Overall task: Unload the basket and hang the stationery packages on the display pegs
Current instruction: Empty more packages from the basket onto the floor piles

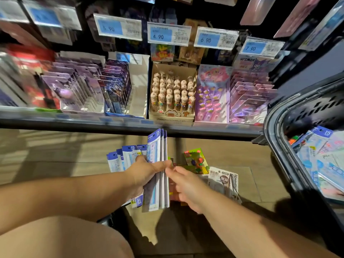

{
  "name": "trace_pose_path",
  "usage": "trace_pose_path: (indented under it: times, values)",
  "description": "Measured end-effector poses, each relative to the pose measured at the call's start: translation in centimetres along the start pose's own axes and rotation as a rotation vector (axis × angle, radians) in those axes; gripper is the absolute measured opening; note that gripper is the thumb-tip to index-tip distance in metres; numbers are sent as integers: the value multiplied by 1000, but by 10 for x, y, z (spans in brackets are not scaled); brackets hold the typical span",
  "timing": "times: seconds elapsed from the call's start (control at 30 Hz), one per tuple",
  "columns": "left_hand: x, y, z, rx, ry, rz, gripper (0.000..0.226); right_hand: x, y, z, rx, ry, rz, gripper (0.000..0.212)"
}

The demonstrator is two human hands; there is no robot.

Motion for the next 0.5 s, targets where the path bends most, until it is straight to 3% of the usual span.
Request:
trace_pose_path:
  times: [0.1,0.13,0.2,0.33,0.5]
  values:
    - [3,7,5,-15,24,-65,64,-1,-19,1,12,56,-111,65]
    - [4,9,5,-29,40,-78,63,-1,-23,1,17,59,-126,66]
    - [8,15,7,-30,86,-73,62,1,-25,0,-6,56,-177,62]
    - [10,26,8,-45,118,-34,37,2,-28,3,-14,61,-234,44]
    - [15,44,16,-151,112,-108,50,7,-45,15,8,77,-323,35]
Point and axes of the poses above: each hand's wrist, its own z-axis towards the middle knuckle, its own y-axis out of the back of the hand, x = y × z, the point moved 3 cm from there along z, towards the middle knuckle, and after that the axes turned 13 degrees about z, right-handed, at the moved point
